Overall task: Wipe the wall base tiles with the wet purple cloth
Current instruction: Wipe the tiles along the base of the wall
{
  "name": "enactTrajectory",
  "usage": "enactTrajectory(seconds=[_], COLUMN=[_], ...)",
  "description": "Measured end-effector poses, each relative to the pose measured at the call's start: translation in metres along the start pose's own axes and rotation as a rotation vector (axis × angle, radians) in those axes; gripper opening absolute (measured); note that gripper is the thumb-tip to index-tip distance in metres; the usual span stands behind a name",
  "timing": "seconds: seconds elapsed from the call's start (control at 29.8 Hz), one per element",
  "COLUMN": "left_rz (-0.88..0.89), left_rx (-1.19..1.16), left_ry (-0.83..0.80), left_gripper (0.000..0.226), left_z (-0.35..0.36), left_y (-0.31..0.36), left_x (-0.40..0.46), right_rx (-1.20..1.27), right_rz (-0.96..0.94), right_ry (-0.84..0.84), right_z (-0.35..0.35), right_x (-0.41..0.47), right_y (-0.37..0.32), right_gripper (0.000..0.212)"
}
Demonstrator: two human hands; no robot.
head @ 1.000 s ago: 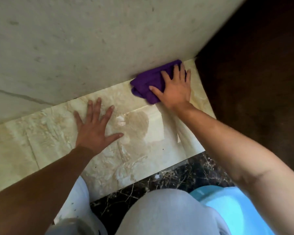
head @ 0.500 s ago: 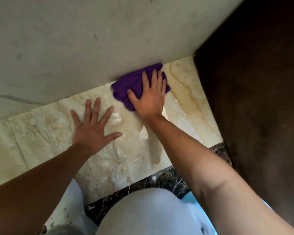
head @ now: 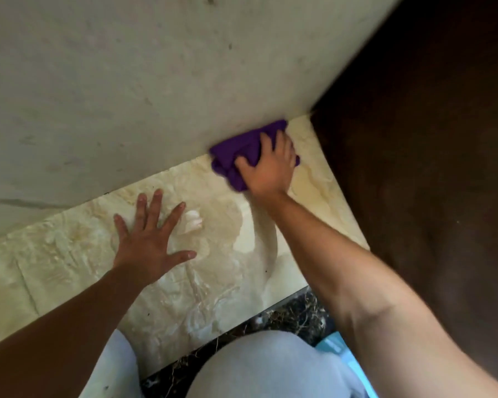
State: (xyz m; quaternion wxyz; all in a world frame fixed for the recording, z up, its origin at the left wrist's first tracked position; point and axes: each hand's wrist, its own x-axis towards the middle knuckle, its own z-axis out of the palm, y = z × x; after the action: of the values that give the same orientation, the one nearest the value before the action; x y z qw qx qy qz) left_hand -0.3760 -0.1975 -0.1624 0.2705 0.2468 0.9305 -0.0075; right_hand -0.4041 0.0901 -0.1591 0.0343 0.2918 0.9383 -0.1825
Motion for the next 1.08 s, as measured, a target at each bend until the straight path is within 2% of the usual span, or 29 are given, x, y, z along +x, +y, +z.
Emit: enactTrajectory(seconds=[0.1,0.17,0.34,0.4,0.5,0.67,0.74,0.87,0.94,1.01,1.08], left_rz=[-0.015,-0.004,0.011,0.025,0.06,0.065,0.021,-0.143,-0.226,-0.29,-0.347], left_rx=[-0.016,-0.029,-0.013,-0.014,-0.024,-0.055,-0.06,-0.052,-0.077,-0.12,-0.161], left_ry=[-0.021,-0.025,-0.003,0.007,0.006,0.103,0.088,-0.095,-0.149,-0.189,-0.18], left_gripper=[0.108,0.109,0.106,0.108,0.109,0.098,0.095,0.101,0.106,0.112,0.116], left_z=[-0.012,-0.015,-0.018,-0.022,-0.017,-0.01,-0.01,-0.029,-0.044,-0.051,-0.039], left_y=[0.0,0.001,0.002,0.002,-0.004,-0.016,-0.022,-0.046,-0.058,-0.066,-0.073], left_x=[0.009,0.009,0.012,0.015,0.01,-0.003,-0.018,-0.037,-0.038,-0.052,-0.069], right_rx=[-0.066,-0.172,-0.226,-0.112,0.02,-0.012,-0.041,-0.19,-0.233,-0.258,-0.292], right_rz=[-0.211,-0.253,0.052,0.136,0.206,-0.096,-0.133,-0.188,-0.067,0.075,0.107], right_ry=[-0.098,-0.15,-0.036,0.081,0.116,-0.077,-0.128,-0.172,-0.15,-0.204,-0.231], right_z=[-0.001,-0.01,-0.04,-0.039,-0.021,0.018,0.022,0.0,-0.021,-0.044,-0.054], right_x=[-0.014,-0.005,0.046,0.051,0.035,-0.031,-0.044,-0.024,0.005,0.033,0.059], right_y=[-0.022,-0.01,0.054,0.048,0.009,-0.046,-0.061,-0.038,-0.013,0.009,0.022], right_gripper=[0.082,0.083,0.086,0.085,0.087,0.083,0.084,0.085,0.088,0.09,0.09])
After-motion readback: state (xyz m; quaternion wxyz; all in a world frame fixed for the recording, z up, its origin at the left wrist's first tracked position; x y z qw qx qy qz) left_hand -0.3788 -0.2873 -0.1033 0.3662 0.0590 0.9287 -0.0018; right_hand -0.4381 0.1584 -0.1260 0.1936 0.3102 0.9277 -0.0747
